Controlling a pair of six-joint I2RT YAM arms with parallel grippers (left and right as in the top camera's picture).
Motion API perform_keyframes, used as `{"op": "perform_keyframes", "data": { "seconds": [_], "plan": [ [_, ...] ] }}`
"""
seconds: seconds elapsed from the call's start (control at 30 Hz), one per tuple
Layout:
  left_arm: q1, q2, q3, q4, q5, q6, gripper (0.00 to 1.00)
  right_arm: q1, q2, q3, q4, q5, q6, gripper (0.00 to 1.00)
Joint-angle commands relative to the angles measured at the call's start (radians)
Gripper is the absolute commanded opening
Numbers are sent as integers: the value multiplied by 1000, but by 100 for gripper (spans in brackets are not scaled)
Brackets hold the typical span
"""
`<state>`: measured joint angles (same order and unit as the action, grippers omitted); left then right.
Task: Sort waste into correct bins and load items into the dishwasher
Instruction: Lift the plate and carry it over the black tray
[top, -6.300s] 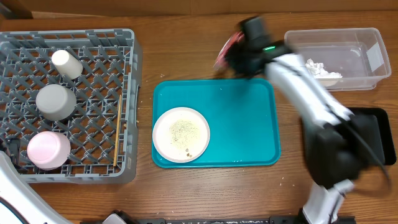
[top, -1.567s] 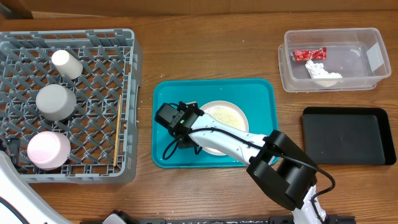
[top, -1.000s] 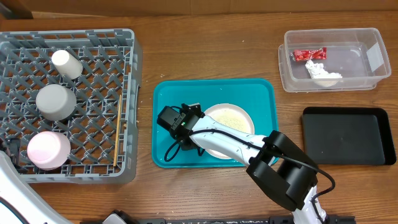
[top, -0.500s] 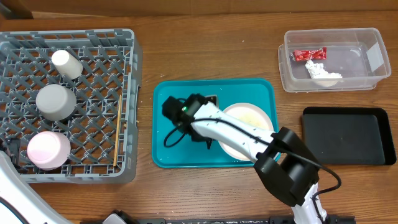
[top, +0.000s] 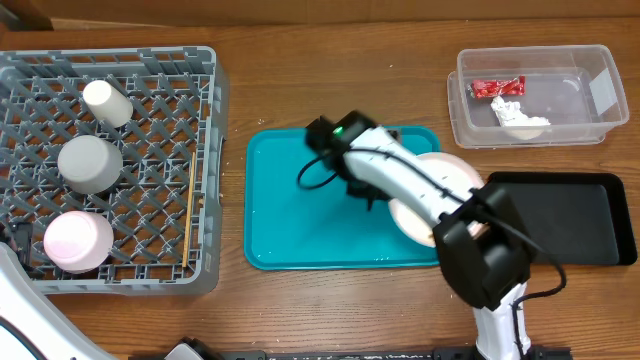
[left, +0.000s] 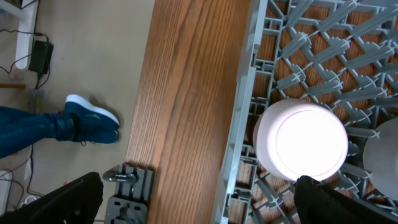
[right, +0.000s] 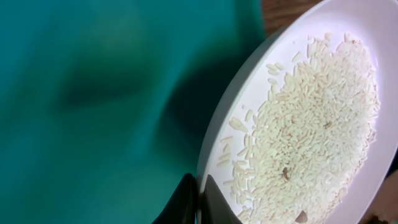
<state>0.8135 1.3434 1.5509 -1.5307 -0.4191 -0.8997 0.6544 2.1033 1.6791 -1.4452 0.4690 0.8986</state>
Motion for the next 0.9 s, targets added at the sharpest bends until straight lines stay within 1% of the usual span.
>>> {"op": "perform_keyframes", "data": {
  "seconds": [0.0,0.27,0.33,0.37,0.4,0.53,0.67,0.73,0.87],
  "plan": [
    [6,3,3,-2,-2,-21,100,-79,-64,39,-12,76,18,4],
    [6,3,3,-2,-2,-21,100,-288,-190,39,-11,68,11,4],
    [6,3,3,-2,-2,-21,100,-353,-221,39,-7,66,11,4],
    [6,3,3,-2,-2,-21,100,-415,-244,39,1,49,9,4],
    [6,3,3,-2,-2,-21,100,-447,-251,39,8,33,2,4],
    [6,3,3,-2,-2,-21,100,-581,-257,38,77,-112,-89,4],
    [6,3,3,-2,-2,-21,100,-706,-257,38,138,-278,-138,4],
    [6,3,3,-2,-2,-21,100,-769,-257,38,173,-375,-193,4],
    [6,3,3,-2,-2,-21,100,-872,-257,38,185,-499,-224,4]
  ]
}}
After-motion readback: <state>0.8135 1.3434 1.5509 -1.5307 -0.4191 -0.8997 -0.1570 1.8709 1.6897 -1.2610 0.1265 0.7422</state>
